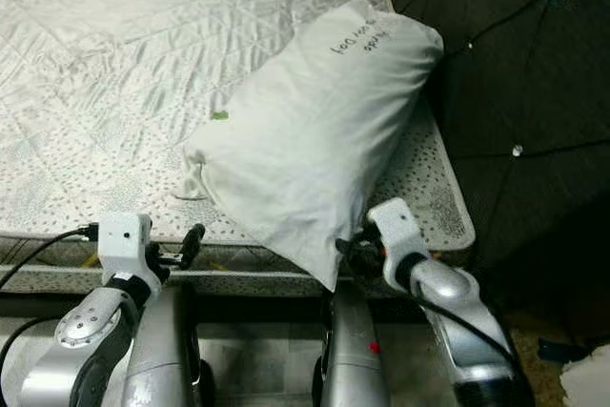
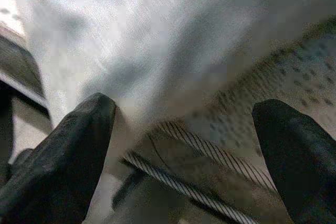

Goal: Clean up the room

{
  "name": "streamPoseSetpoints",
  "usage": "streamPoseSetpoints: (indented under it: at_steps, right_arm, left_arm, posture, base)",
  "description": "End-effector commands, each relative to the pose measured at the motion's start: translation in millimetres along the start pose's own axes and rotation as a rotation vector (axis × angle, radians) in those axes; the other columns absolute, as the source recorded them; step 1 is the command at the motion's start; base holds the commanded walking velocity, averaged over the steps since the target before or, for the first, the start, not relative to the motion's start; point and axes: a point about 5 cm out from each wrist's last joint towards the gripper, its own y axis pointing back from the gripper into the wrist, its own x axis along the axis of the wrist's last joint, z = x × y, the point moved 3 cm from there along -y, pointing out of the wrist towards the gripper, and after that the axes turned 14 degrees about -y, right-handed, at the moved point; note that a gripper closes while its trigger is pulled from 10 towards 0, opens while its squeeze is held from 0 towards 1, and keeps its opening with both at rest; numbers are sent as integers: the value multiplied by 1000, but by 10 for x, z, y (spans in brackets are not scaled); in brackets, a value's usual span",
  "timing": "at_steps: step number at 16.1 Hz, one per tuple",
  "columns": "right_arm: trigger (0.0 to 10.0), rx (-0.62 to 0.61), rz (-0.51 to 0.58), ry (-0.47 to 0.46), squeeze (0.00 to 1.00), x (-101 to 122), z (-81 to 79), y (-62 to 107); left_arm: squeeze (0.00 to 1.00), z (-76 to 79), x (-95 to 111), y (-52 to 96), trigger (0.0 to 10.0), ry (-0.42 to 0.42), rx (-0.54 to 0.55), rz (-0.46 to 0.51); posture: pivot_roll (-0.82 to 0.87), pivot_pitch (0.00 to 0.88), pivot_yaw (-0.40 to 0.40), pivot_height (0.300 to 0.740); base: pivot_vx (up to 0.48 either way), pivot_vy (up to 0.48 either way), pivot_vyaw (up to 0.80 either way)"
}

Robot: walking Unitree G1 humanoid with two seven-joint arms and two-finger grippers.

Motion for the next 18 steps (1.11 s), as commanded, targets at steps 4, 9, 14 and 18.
streamPoseSetpoints:
  at_steps: [4, 9, 14, 18]
  right_arm:
    - [10000, 10, 45, -103, 0, 288, -182, -333]
    - [0, 25, 95, -202, 0, 554, -409, -636]
    - [0, -28, 137, -252, 0, 654, -383, -750]
    - [0, -74, 151, -244, 0, 631, -275, -797]
  left_arm:
    - [0, -73, 44, 41, 10000, 6, 12, -4]
    - [0, -168, -8, 85, 10000, 15, 40, -36]
    - [0, -241, 5, 80, 10000, -12, 64, -41]
    - [0, -336, -14, 58, 10000, -42, 98, -50]
  posture:
    - [86, 121, -42, 536]
    - [114, 107, -43, 536]
    - [131, 91, -43, 536]
    - [135, 64, -27, 536]
  base:
    - [0, 0, 0]
    - [0, 0, 0]
    - [0, 0, 0]
    - [0, 0, 0]
